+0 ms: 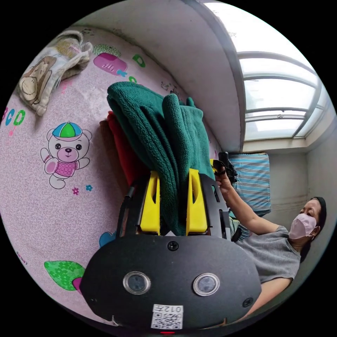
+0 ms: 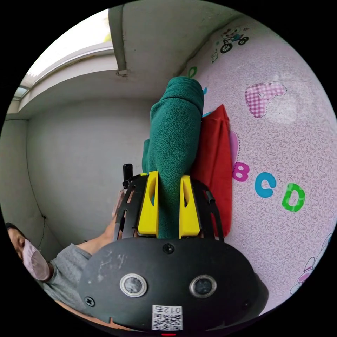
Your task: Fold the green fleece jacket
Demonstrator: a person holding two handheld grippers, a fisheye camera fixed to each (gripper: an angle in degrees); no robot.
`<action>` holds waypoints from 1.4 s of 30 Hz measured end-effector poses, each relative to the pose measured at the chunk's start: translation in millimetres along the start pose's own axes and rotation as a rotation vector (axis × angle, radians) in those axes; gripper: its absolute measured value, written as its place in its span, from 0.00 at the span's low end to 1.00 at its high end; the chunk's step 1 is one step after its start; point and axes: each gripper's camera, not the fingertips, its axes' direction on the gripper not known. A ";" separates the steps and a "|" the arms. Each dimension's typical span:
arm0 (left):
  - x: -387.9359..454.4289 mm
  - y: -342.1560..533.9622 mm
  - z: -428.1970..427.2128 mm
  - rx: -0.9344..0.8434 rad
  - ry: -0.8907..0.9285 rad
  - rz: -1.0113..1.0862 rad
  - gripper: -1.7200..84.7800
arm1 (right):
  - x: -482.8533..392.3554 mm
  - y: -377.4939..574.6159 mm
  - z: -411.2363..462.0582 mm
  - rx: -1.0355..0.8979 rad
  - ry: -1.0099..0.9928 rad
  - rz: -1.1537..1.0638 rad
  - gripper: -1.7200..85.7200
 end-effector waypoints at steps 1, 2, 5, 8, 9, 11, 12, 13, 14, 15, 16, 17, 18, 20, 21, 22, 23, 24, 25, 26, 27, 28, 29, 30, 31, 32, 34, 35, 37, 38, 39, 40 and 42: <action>-3.4 5.1 -0.7 0.020 0.022 -0.007 0.17 | 3.2 -5.4 4.6 0.002 0.014 -0.005 0.12; -4.5 8.0 -1.8 0.032 0.033 -0.012 0.17 | 5.1 -11.3 9.0 0.003 0.019 -0.016 0.12; -2.2 23.0 -8.8 0.067 0.030 -0.028 0.17 | 4.7 -25.1 23.4 -0.013 0.053 -0.032 0.12; 13.6 42.8 -28.2 0.124 -0.044 -0.024 0.16 | 1.8 -34.6 36.1 -0.008 0.074 -0.026 0.12; 24.9 51.7 -39.3 0.148 -0.100 -0.018 0.15 | 1.1 -36.4 38.2 -0.006 0.079 -0.024 0.12; 47.7 65.5 -55.7 0.179 -0.199 0.005 0.14 | -1.4 -44.3 46.0 -0.006 0.100 -0.015 0.12; 68.5 74.3 -65.4 0.205 -0.225 0.067 0.13 | -2.5 -46.4 48.0 -0.007 0.108 -0.017 0.12; 89.0 81.9 -73.0 0.232 -0.231 0.121 0.11 | -5.3 -50.7 52.8 -0.010 0.123 -0.022 0.12; 98.5 84.9 -75.4 0.238 -0.235 0.138 0.11 | -7.9 -55.2 57.4 -0.008 0.136 -0.017 0.12; 117.2 89.6 -76.3 0.233 -0.241 0.180 0.10 | -9.2 -57.6 59.7 -0.008 0.144 -0.011 0.12; 134.4 93.8 -71.5 0.213 -0.257 0.228 0.09 | -12.7 -62.6 64.0 -0.006 0.160 -0.010 0.12; 141.7 95.7 -66.9 0.192 -0.275 0.248 0.09 | -16.6 -67.6 68.4 -0.009 0.181 -0.015 0.12; 152.5 99.3 -53.3 0.127 -0.324 0.286 0.08 | -18.2 -70.2 70.5 -0.011 0.191 -0.016 0.13; 154.4 105.7 -26.0 0.004 -0.435 0.301 0.06 | -20.6 -80.4 77.4 -0.017 0.223 -0.013 0.13; 146.8 111.6 -8.3 -0.051 -0.520 0.290 0.05 | -20.1 -82.9 79.1 -0.018 0.230 -0.010 0.13; 137.3 116.8 3.2 -0.069 -0.528 0.278 0.04 | -19.0 -87.9 83.9 -0.036 0.244 -0.007 0.13; 132.4 118.5 6.5 -0.073 -0.516 0.264 0.03 | -19.4 -92.0 88.7 -0.058 0.265 -0.010 0.14; 125.9 120.8 7.8 -0.065 -0.485 0.245 0.03 | -20.8 -93.5 89.8 -0.063 0.274 -0.017 0.14; 123.8 122.1 3.9 -0.045 -0.457 0.232 0.02 | -25.4 -95.5 89.0 -0.060 0.292 -0.035 0.15; 124.0 122.8 1.8 -0.038 -0.450 0.231 0.02 | -31.0 -96.5 85.6 -0.053 0.314 -0.045 0.15; 125.8 124.2 -1.7 -0.031 -0.446 0.238 0.02 | -33.7 -96.8 83.3 -0.054 0.325 -0.044 0.15; 127.1 125.2 -4.6 -0.032 -0.443 0.240 0.02 | -39.0 -96.2 77.8 -0.061 0.331 -0.044 0.15; 127.4 125.5 -5.6 -0.035 -0.441 0.241 0.02 | -42.5 -94.1 72.3 -0.076 0.322 -0.032 0.15; 127.8 126.1 -7.3 -0.038 -0.439 0.241 0.02 | -43.8 -92.6 70.1 -0.088 0.314 -0.032 0.16; 127.8 127.3 -9.1 -0.035 -0.435 0.238 0.02 | -44.8 -89.6 67.6 -0.123 0.313 -0.022 0.16; 127.7 128.0 -10.0 -0.032 -0.433 0.237 0.02 | -43.7 -86.4 67.5 -0.156 0.319 -0.009 0.16; 126.7 132.1 -13.9 -0.017 -0.424 0.231 0.02 | -37.4 -83.0 73.9 -0.227 0.309 0.029 0.17; 126.2 133.2 -15.1 -0.012 -0.420 0.229 0.02 | -32.3 -81.8 83.3 -0.297 0.287 0.038 0.17; 124.4 137.3 -19.7 0.004 -0.408 0.218 0.02 | -24.9 -80.9 99.0 -0.390 0.298 0.044 0.17; 124.1 138.2 -20.7 0.007 -0.407 0.217 0.02 | -20.7 -80.7 107.8 -0.424 0.318 0.041 0.18; 123.5 139.6 -22.7 0.012 -0.404 0.215 0.02 | -18.4 -80.9 111.6 -0.436 0.323 0.040 0.18; 123.1 140.5 -24.6 0.014 -0.402 0.213 0.02 | -13.3 -82.6 117.6 -0.455 0.321 0.054 0.18; 123.2 141.3 -27.1 0.014 -0.405 0.216 0.02 | -13.1 -89.1 120.9 -0.453 0.300 0.053 0.18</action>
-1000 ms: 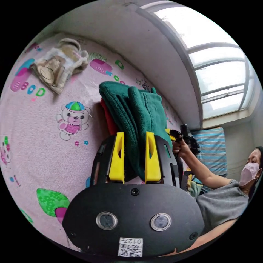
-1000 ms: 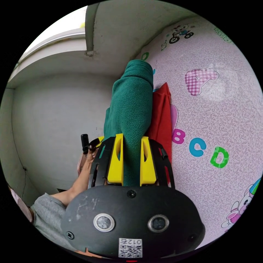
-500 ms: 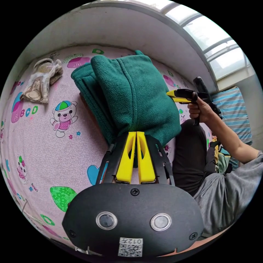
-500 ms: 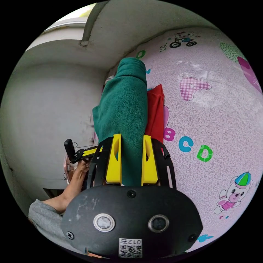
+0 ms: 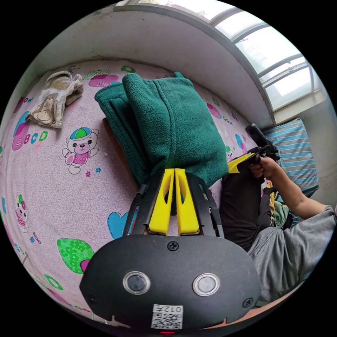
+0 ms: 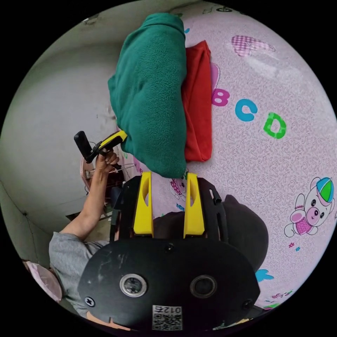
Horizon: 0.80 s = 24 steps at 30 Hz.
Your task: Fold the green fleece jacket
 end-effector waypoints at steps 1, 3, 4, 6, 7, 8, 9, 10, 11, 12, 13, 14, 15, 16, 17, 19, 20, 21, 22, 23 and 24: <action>-0.8 0.3 -1.3 0.000 -0.001 0.001 0.02 | -2.4 -4.9 -0.8 0.001 0.029 -0.002 0.17; -2.3 0.7 -3.2 -0.001 -0.003 0.002 0.02 | -6.6 -12.2 1.2 -0.017 0.048 -0.024 0.17; -3.2 1.1 -4.4 -0.001 -0.003 0.005 0.02 | -8.1 -16.0 1.7 -0.019 0.071 -0.029 0.15; -4.1 1.9 -6.2 0.001 -0.009 0.010 0.02 | -12.3 -17.8 0.5 0.011 0.116 -0.048 0.13; -4.4 2.0 -6.9 -0.003 -0.015 0.017 0.02 | -17.4 -16.9 0.4 0.036 0.161 -0.068 0.11; -4.6 1.9 -7.1 -0.006 -0.017 0.021 0.02 | -24.1 -15.6 1.5 0.056 0.220 -0.089 0.10; -5.2 1.6 -6.8 -0.015 -0.022 0.028 0.02 | -28.1 -14.9 2.7 0.063 0.255 -0.102 0.09; -6.1 1.1 -6.9 -0.023 -0.028 0.034 0.02 | -36.0 -14.1 6.2 0.070 0.321 -0.131 0.09; -6.7 0.9 -7.1 -0.026 -0.031 0.037 0.02 | -41.3 -13.9 9.6 0.075 0.369 -0.149 0.08; -8.1 0.4 -7.7 -0.031 -0.033 0.042 0.02 | -42.9 -14.0 10.8 0.078 0.385 -0.155 0.08; -9.8 0.0 -8.5 -0.034 -0.032 0.044 0.02 | -44.1 -14.6 11.8 0.084 0.403 -0.159 0.08; -10.9 -0.2 -8.9 -0.035 -0.032 0.043 0.02 | -42.4 -16.1 11.2 0.083 0.394 -0.152 0.08; -13.3 -0.3 -10.0 -0.033 -0.028 0.036 0.02 | -40.2 -17.1 10.0 0.080 0.375 -0.144 0.08; -15.0 0.0 -11.3 -0.030 -0.029 0.033 0.02 | -31.6 -19.4 5.4 0.070 0.308 -0.110 0.09; -15.8 0.3 -12.1 -0.027 -0.031 0.034 0.02 | -18.4 -20.8 -1.7 0.061 0.204 -0.060 0.10; -21.2 1.4 -14.1 -0.017 -0.022 0.028 0.02 | -0.3 -17.8 -14.1 0.084 0.075 -0.010 0.11; -22.8 1.5 -14.2 -0.016 -0.018 0.026 0.02 | 7.3 -15.3 -20.4 0.099 0.020 0.001 0.11; -25.9 1.5 -14.4 -0.015 -0.011 0.023 0.02 | 9.8 -15.0 -21.8 0.097 0.001 0.003 0.11; -28.9 1.2 -14.8 -0.013 -0.005 0.019 0.02 | 12.5 -15.9 -21.1 0.073 -0.019 0.001 0.10; -30.3 0.8 -15.0 -0.014 -0.002 0.018 0.02 | 12.0 -18.3 -16.8 0.035 -0.014 -0.011 0.10; -32.8 0.1 -15.3 -0.016 0.000 0.017 0.02 | 10.6 -19.5 -14.2 0.016 -0.007 -0.022 0.10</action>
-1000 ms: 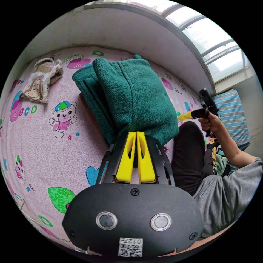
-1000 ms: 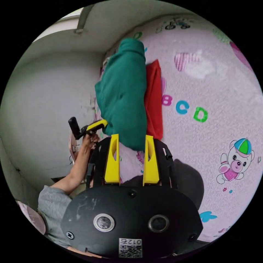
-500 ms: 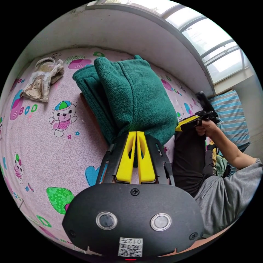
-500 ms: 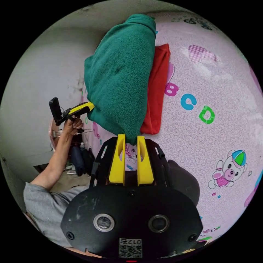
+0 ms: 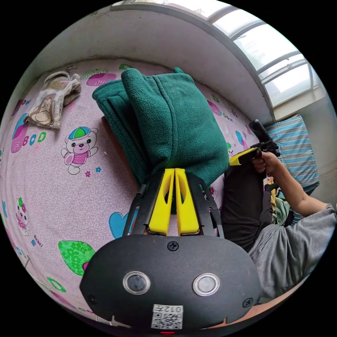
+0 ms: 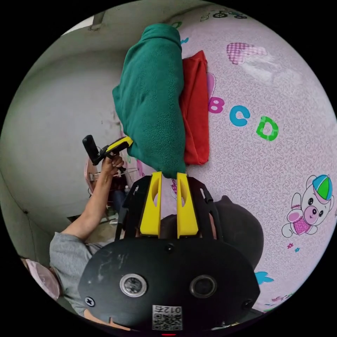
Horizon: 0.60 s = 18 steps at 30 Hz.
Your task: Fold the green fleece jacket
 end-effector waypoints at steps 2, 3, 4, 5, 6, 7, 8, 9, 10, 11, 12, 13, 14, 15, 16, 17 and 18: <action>-3.4 -0.8 -0.3 -0.003 0.001 0.002 0.02 | -7.2 -3.4 6.2 -0.021 0.081 -0.028 0.10; -5.6 -1.4 -0.3 -0.006 0.002 0.004 0.02 | -9.0 -4.3 7.8 -0.026 0.102 -0.035 0.10; -8.0 -2.0 -0.2 -0.011 0.001 0.006 0.02 | -12.1 -6.1 12.1 -0.047 0.136 -0.046 0.09; -9.1 -2.3 -0.1 -0.013 0.001 0.008 0.02 | -14.3 -7.3 15.6 -0.065 0.162 -0.053 0.09; -11.5 -2.4 0.1 -0.014 0.002 0.010 0.02 | -15.1 -7.3 16.5 -0.068 0.173 -0.056 0.09; -14.2 -2.3 0.0 -0.011 0.006 0.009 0.02 | -15.1 -5.8 16.3 -0.055 0.188 -0.049 0.09; -15.4 -2.3 -0.1 -0.009 0.008 0.008 0.02 | -14.3 -2.7 15.1 -0.033 0.195 -0.042 0.09; -17.6 -2.3 0.0 -0.008 0.008 0.007 0.02 | -14.1 -0.9 14.8 -0.025 0.195 -0.042 0.09; -19.5 -2.4 0.4 -0.007 0.006 0.009 0.02 | -14.4 2.1 15.1 -0.020 0.203 -0.046 0.10; -20.6 -2.5 0.5 -0.006 0.006 0.010 0.02 | -16.4 4.4 16.4 -0.023 0.223 -0.057 0.10; -23.2 -2.7 0.8 -0.005 0.009 0.009 0.02 | -17.7 5.4 17.4 -0.026 0.233 -0.064 0.11; -26.1 -2.9 1.0 -0.004 0.013 0.008 0.02 | -20.2 7.4 20.2 -0.035 0.258 -0.073 0.12; -27.5 -3.1 1.3 -0.005 0.015 0.008 0.02 | -22.2 9.1 24.1 -0.044 0.297 -0.078 0.14; -29.7 -3.6 1.8 -0.006 0.016 0.010 0.02 | -23.3 9.7 26.5 -0.051 0.316 -0.083 0.15; -31.7 -4.5 2.5 -0.009 0.017 0.010 0.02 | -25.2 10.0 31.2 -0.061 0.341 -0.094 0.14; -32.5 -4.9 2.8 -0.011 0.017 0.010 0.02 | -27.5 9.6 34.8 -0.067 0.338 -0.117 0.13; -33.8 -5.7 3.2 -0.014 0.013 0.014 0.02 | -28.3 9.3 36.3 -0.069 0.336 -0.124 0.12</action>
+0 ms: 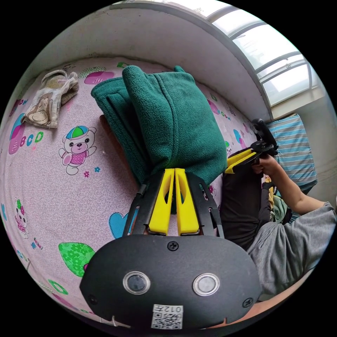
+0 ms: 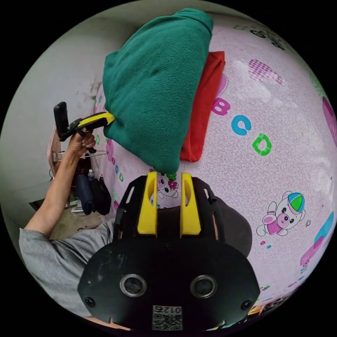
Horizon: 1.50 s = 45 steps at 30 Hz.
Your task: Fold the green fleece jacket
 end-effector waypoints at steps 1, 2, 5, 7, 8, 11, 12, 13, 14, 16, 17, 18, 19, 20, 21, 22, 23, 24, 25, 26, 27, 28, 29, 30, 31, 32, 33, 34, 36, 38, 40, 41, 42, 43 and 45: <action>-0.4 -0.3 -0.2 -0.002 -0.003 0.006 0.02 | -1.2 -0.8 2.1 -0.002 0.024 0.001 0.11; -0.2 -0.2 -0.8 -0.004 -0.004 0.010 0.02 | -3.0 -0.3 4.5 -0.006 0.049 -0.006 0.09; 6.5 2.5 -10.9 0.001 -0.020 0.044 0.02 | -8.6 7.4 8.0 0.011 0.100 -0.021 0.06; 20.5 7.7 -20.4 -0.009 -0.081 0.075 0.03 | -10.3 13.0 9.5 0.024 0.111 -0.029 0.05; 23.8 9.6 -22.0 -0.018 -0.107 0.077 0.03 | -9.5 15.9 10.6 0.028 0.104 -0.027 0.05; 24.7 26.6 -30.0 -0.005 -0.189 -0.017 0.06 | -5.2 21.8 14.5 0.028 0.080 -0.013 0.04; 16.9 35.9 -31.1 0.016 -0.149 -0.082 0.07 | -4.8 23.1 15.5 0.027 0.079 -0.012 0.04; 6.3 44.7 -27.7 0.019 -0.108 -0.147 0.08 | -4.3 25.7 17.5 0.026 0.078 -0.012 0.04; 1.0 48.8 -24.4 0.015 -0.093 -0.174 0.09 | -4.1 28.2 19.6 0.025 0.078 -0.011 0.04; -18.9 62.2 -8.7 0.021 -0.045 -0.255 0.11 | -3.9 32.2 23.1 0.023 0.080 -0.009 0.04; -23.7 64.5 -5.2 0.031 -0.022 -0.272 0.12 | -4.1 35.6 25.2 0.024 0.083 -0.010 0.04; -32.5 68.6 0.6 0.062 0.023 -0.303 0.13 | -4.2 37.4 26.2 0.025 0.085 -0.010 0.04; -40.1 72.3 5.5 0.098 0.066 -0.324 0.13 | -4.2 41.3 28.0 0.028 0.085 -0.012 0.04; -42.9 74.0 8.0 0.115 0.092 -0.324 0.13 | -4.0 45.3 29.8 0.032 0.085 -0.012 0.03; -48.0 77.4 13.2 0.137 0.140 -0.326 0.13 | -3.6 47.3 30.7 0.034 0.085 -0.011 0.04; -52.1 81.6 17.5 0.149 0.159 -0.332 0.13 | -2.8 51.4 32.8 0.038 0.085 -0.007 0.04; -53.6 84.1 19.1 0.156 0.164 -0.331 0.13 | -2.0 55.3 35.3 0.040 0.081 -0.005 0.04; -56.6 90.3 21.3 0.177 0.178 -0.329 0.13 | -1.8 57.2 36.7 0.040 0.081 -0.005 0.04; -60.8 97.8 23.4 0.192 0.193 -0.339 0.13 | -1.7 60.9 39.7 0.041 0.082 -0.005 0.04; -63.0 101.6 24.5 0.198 0.198 -0.346 0.12 | -1.8 64.5 43.1 0.039 0.084 -0.005 0.04; -65.6 108.2 26.5 0.215 0.203 -0.352 0.12 | -1.8 66.2 45.1 0.038 0.086 -0.006 0.04; -66.3 111.9 29.6 0.231 0.206 -0.350 0.12 | -2.0 69.5 49.2 0.034 0.088 -0.005 0.04; -66.3 112.3 32.3 0.232 0.206 -0.348 0.12 | -2.3 72.8 53.6 0.030 0.090 -0.005 0.04; -65.5 110.5 39.3 0.228 0.199 -0.338 0.11 | -2.6 74.5 55.9 0.028 0.092 -0.006 0.04; -64.0 106.6 48.1 0.218 0.188 -0.324 0.11 | -3.3 78.1 60.4 0.023 0.097 -0.007 0.04; -63.2 104.5 52.6 0.212 0.179 -0.319 0.10 | -3.8 82.7 64.3 0.024 0.103 -0.008 0.04; -61.0 101.1 61.4 0.203 0.150 -0.303 0.10 | -3.8 85.3 66.0 0.026 0.104 -0.008 0.04; -59.1 100.2 69.6 0.197 0.115 -0.280 0.09 | -3.0 90.9 69.3 0.032 0.103 -0.004 0.04; -61.2 103.0 85.1 0.150 0.040 -0.287 0.09 | -0.2 99.7 74.1 0.048 0.097 0.015 0.04; -64.5 107.9 102.3 0.120 0.024 -0.301 0.08 | 3.8 108.6 84.5 0.052 0.094 0.047 0.04; -64.0 110.6 120.9 0.110 0.032 -0.316 0.07 | 2.6 114.2 94.0 0.047 0.119 0.055 0.04; -62.9 110.9 124.6 0.109 0.035 -0.312 0.07 | 0.9 118.7 100.6 0.041 0.134 0.053 0.05; -61.5 113.0 130.4 0.112 0.049 -0.306 0.07 | 0.4 121.3 103.6 0.039 0.137 0.053 0.05; -60.9 118.0 134.1 0.130 0.076 -0.302 0.07 | 0.7 127.5 108.8 0.040 0.131 0.054 0.06; -60.3 131.9 136.3 0.188 0.120 -0.300 0.06 | 2.3 139.1 114.7 0.053 0.105 0.056 0.07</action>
